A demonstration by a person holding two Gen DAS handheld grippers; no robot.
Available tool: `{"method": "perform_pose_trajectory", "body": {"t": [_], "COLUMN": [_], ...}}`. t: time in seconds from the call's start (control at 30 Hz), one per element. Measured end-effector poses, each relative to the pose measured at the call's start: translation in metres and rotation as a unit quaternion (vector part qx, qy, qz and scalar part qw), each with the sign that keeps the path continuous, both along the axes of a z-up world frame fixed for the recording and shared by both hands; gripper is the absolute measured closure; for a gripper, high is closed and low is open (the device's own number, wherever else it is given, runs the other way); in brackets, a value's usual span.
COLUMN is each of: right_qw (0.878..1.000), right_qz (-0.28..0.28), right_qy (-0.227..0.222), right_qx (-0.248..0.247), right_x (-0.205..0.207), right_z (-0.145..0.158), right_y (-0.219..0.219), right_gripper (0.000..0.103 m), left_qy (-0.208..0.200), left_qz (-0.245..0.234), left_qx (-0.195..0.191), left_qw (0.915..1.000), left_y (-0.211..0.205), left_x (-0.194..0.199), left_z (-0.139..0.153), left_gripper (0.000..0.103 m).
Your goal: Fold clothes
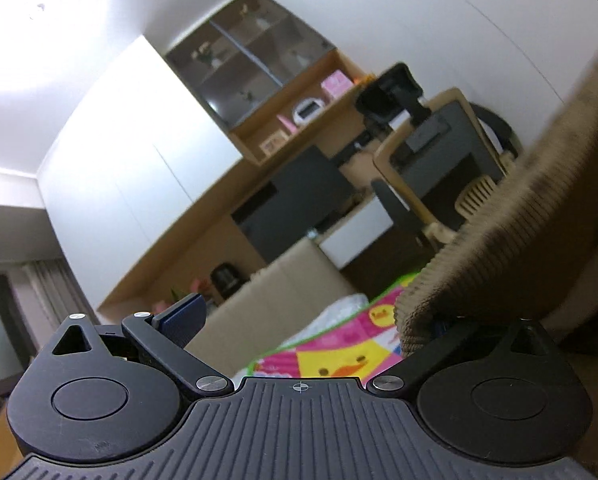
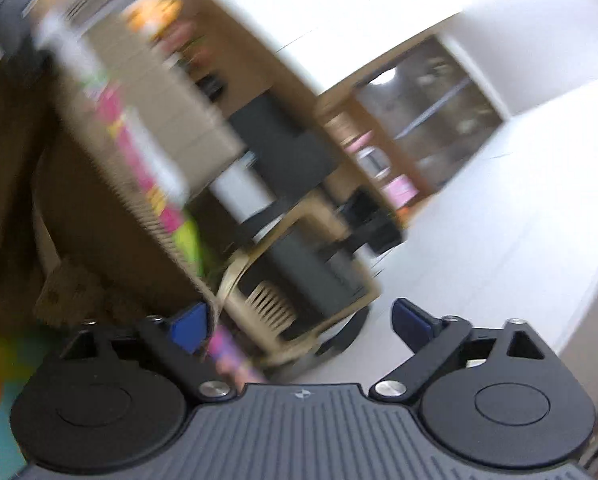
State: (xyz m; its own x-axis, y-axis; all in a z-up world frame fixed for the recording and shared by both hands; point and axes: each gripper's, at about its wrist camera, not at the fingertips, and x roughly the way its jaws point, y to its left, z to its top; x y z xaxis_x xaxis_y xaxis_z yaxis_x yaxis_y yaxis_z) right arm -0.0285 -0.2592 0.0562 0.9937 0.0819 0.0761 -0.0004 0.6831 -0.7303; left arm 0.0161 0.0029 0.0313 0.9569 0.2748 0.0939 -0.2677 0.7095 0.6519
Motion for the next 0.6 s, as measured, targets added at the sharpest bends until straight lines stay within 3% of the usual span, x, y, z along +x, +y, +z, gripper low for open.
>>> {"method": "perform_pose_trajectory", "body": {"t": [0.1, 0.23, 0.33, 0.47, 0.57, 0.6], "right_qw": [1.000, 0.997, 0.990, 0.964, 0.960, 0.961], "right_qz": [-0.008, -0.010, 0.001, 0.078, 0.093, 0.092], "right_qy": [-0.012, 0.066, 0.142, 0.255, 0.264, 0.262], "right_qx": [-0.012, -0.034, -0.022, 0.023, -0.007, 0.004], "right_x": [-0.009, -0.006, -0.006, -0.022, -0.028, -0.022], "right_z": [0.005, -0.032, -0.061, -0.084, -0.109, -0.111], "right_y": [-0.008, -0.012, -0.014, -0.008, 0.012, 0.019], "right_gripper": [0.004, 0.004, 0.004, 0.004, 0.004, 0.004], "left_qy": [0.005, 0.023, 0.037, 0.055, 0.068, 0.072], "left_qz": [0.000, 0.004, 0.008, 0.013, 0.017, 0.018], "left_qx": [0.001, -0.010, -0.021, -0.035, -0.046, -0.049], "left_qw": [1.0000, 0.9997, 0.9991, 0.9978, 0.9965, 0.9960], "left_y": [0.001, 0.007, 0.011, 0.017, 0.022, 0.023], "left_x": [-0.003, -0.001, 0.002, 0.005, 0.007, 0.008], "left_z": [-0.006, -0.012, -0.016, -0.020, -0.024, -0.025], "left_gripper": [0.000, 0.000, 0.000, 0.000, 0.000, 0.000]}}
